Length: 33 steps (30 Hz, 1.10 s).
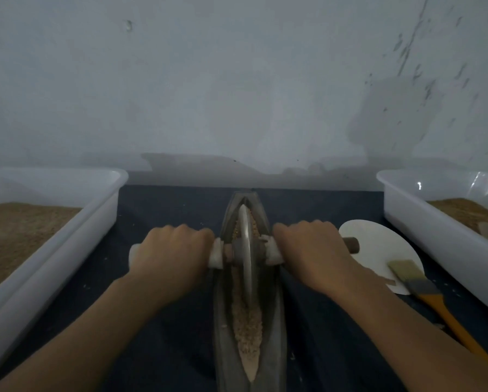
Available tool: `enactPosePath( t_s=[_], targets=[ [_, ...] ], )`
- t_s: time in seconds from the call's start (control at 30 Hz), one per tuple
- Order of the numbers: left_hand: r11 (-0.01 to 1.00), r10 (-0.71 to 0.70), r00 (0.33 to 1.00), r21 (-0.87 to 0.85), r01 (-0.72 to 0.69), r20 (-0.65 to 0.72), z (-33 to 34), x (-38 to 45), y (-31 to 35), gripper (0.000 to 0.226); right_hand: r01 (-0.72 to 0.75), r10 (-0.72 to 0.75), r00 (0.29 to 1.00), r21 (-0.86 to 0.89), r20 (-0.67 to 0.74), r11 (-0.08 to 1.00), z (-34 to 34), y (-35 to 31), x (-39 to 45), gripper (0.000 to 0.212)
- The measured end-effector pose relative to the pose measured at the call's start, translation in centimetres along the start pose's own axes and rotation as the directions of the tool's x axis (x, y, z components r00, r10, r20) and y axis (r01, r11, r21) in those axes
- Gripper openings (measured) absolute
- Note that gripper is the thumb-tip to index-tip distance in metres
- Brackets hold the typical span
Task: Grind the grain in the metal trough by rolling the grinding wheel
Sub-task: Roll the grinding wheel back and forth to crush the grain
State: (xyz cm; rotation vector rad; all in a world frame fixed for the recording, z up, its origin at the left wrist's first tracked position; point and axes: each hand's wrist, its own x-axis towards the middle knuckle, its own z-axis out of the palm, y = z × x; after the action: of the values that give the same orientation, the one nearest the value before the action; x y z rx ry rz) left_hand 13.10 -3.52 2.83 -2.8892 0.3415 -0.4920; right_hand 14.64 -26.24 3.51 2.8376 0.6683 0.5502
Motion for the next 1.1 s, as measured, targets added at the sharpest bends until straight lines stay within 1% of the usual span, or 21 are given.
enactPosePath(
  t_s=[0.07,0.13,0.23,0.33,0.4,0.47,0.5,0.57,0.63,0.73,0.87,0.93,1.03,1.1],
  targets=[
    [1.0,0.0,1.0,0.016,0.0,-0.019,0.2,1.8,0.1,0.024,-0.031,0.031,0.999,0.002,-0.017,1.0,1.0,0.6,1.2,0.034],
    [0.999,0.019,1.0,0.037,-0.019,-0.021,0.3,3.2,0.0,0.021,-0.054,0.055,0.998,0.018,-0.021,0.998,1.6,1.0,1.7,0.031],
    [1.0,0.017,1.0,0.026,-0.016,-0.017,0.5,3.2,-0.2,0.022,-0.053,0.053,0.999,0.003,-0.009,0.999,1.2,0.9,1.7,0.031],
    [0.999,0.005,1.0,-0.047,-0.003,0.03,0.4,1.3,-0.2,0.022,0.001,-0.001,1.0,-0.017,0.021,1.0,-0.8,0.0,0.8,0.021],
    [0.995,0.011,0.995,-0.096,-0.001,0.1,-0.3,-0.5,-0.2,0.026,0.049,-0.049,0.997,0.011,0.061,0.999,-2.2,-0.6,-0.5,0.015],
    [0.993,0.033,0.987,-0.114,-0.015,0.155,-1.1,-2.3,-0.1,0.031,0.069,-0.074,0.993,0.052,0.096,0.996,-3.3,-1.2,-2.2,0.017],
    [0.995,0.043,0.986,-0.1,-0.028,0.16,-1.5,-3.0,-0.1,0.033,0.072,-0.079,0.991,0.066,0.112,0.995,-3.7,-1.4,-2.9,0.021],
    [0.997,0.059,0.986,-0.05,-0.051,0.157,-2.3,-4.0,0.1,0.036,0.067,-0.077,0.987,0.077,0.141,0.995,-3.8,-1.5,-3.9,0.029],
    [0.999,0.054,0.986,-0.011,-0.053,0.155,-2.7,-3.8,0.5,0.038,0.043,-0.056,0.986,0.083,0.159,0.996,-3.3,-1.4,-3.9,0.03],
    [0.999,0.031,0.996,0.028,-0.033,0.086,-2.0,-2.1,0.7,0.033,0.011,-0.019,0.995,0.081,0.095,0.997,-1.6,-0.9,-2.7,0.022],
    [0.999,-0.005,1.0,0.035,0.004,0.005,-0.1,1.2,0.4,0.028,-0.028,0.028,1.0,0.031,-0.003,0.999,1.0,0.5,0.4,0.029],
    [0.998,-0.018,0.999,0.054,0.019,-0.028,0.4,2.3,0.3,0.03,-0.029,0.03,0.999,0.016,-0.041,0.999,1.6,0.9,1.6,0.022],
    [0.998,-0.023,0.999,0.059,0.025,-0.043,0.5,2.3,0.3,0.031,-0.017,0.017,0.999,0.002,-0.033,1.0,1.6,0.9,1.8,0.018],
    [1.0,-0.012,1.0,0.025,0.013,-0.02,0.3,1.3,0.4,0.033,0.017,-0.016,1.0,0.012,-0.015,1.0,0.8,0.6,0.8,0.018]
  ],
)
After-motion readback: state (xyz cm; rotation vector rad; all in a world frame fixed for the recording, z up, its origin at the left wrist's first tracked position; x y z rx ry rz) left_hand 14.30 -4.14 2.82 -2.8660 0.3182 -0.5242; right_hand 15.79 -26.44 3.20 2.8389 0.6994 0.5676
